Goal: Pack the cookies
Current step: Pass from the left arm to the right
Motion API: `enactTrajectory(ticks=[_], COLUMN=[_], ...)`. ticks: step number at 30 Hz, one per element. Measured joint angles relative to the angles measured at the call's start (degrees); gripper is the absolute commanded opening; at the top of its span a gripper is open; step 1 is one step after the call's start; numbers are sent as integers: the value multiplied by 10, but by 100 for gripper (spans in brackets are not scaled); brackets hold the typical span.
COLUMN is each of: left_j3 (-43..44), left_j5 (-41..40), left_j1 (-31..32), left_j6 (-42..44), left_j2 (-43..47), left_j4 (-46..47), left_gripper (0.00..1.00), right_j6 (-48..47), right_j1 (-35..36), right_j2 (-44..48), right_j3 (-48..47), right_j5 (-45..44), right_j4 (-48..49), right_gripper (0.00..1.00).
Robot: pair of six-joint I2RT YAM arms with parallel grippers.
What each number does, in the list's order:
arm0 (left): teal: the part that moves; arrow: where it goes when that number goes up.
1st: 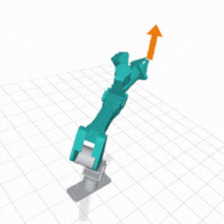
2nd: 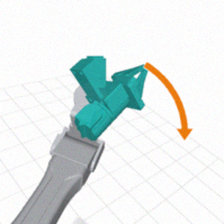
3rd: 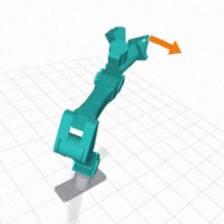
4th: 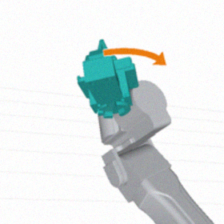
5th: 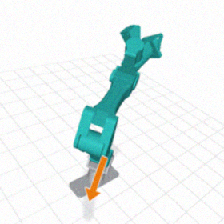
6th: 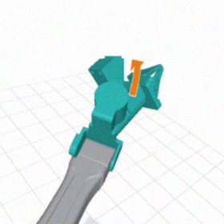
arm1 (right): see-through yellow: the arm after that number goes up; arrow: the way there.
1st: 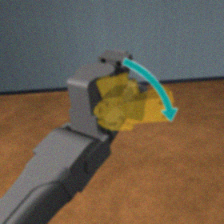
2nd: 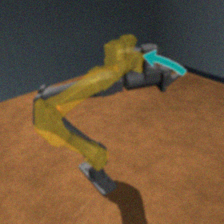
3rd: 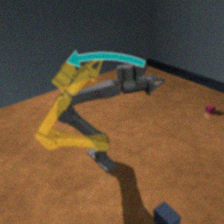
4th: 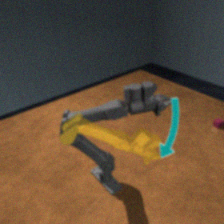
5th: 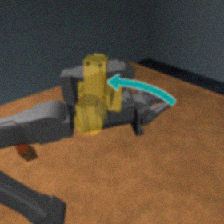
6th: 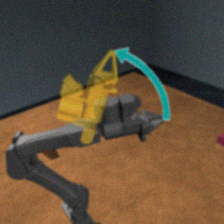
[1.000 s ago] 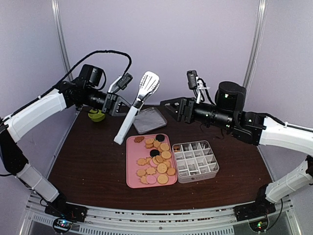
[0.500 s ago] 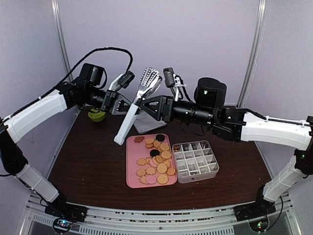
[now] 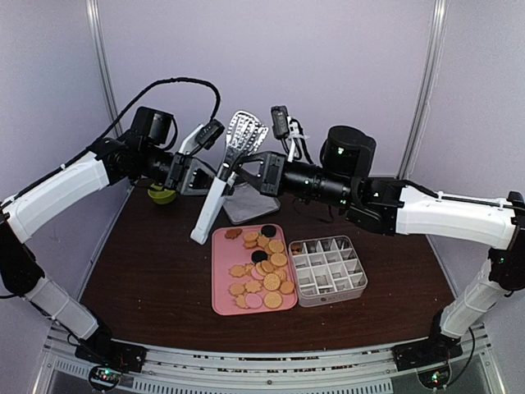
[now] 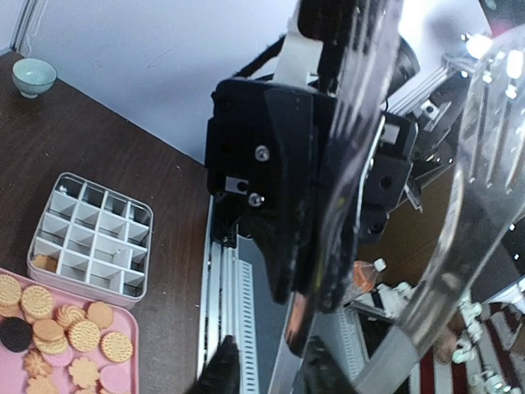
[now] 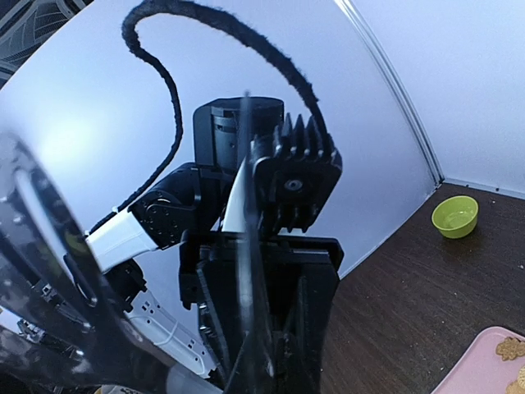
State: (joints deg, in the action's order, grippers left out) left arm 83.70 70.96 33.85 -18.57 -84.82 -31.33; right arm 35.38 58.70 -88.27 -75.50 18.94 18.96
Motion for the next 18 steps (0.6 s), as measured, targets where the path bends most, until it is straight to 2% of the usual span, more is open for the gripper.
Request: enactTrajectory(ticks=[2, 4, 8, 12, 13, 18], left_j3=[4, 18, 72, 156, 171, 179], left_j5=[-2, -12, -38, -99, -115, -199], left_j1=[-2, -9, -58, -92, -92, -82], left_j6=[25, 82, 238, 411, 441, 553], left_j2=[1, 1, 1, 1, 3, 39], left_j4=[-23, -77, -220, -366, -386, -432], left_gripper=[75, 82, 85, 85, 85, 80], right_j6=[-8, -18, -60, -119, -139, -194], right_j1=[0, 0, 0, -6, -6, 2], right_j2=[-2, 2, 21, 28, 25, -15], right_j3=[-13, -17, -18, -42, -59, -137], right_j5=[-7, -8, -34, -77, -91, -134], right_j4=[-21, -44, -139, -285, -340, -479], right_gripper=[0, 0, 0, 0, 0, 0])
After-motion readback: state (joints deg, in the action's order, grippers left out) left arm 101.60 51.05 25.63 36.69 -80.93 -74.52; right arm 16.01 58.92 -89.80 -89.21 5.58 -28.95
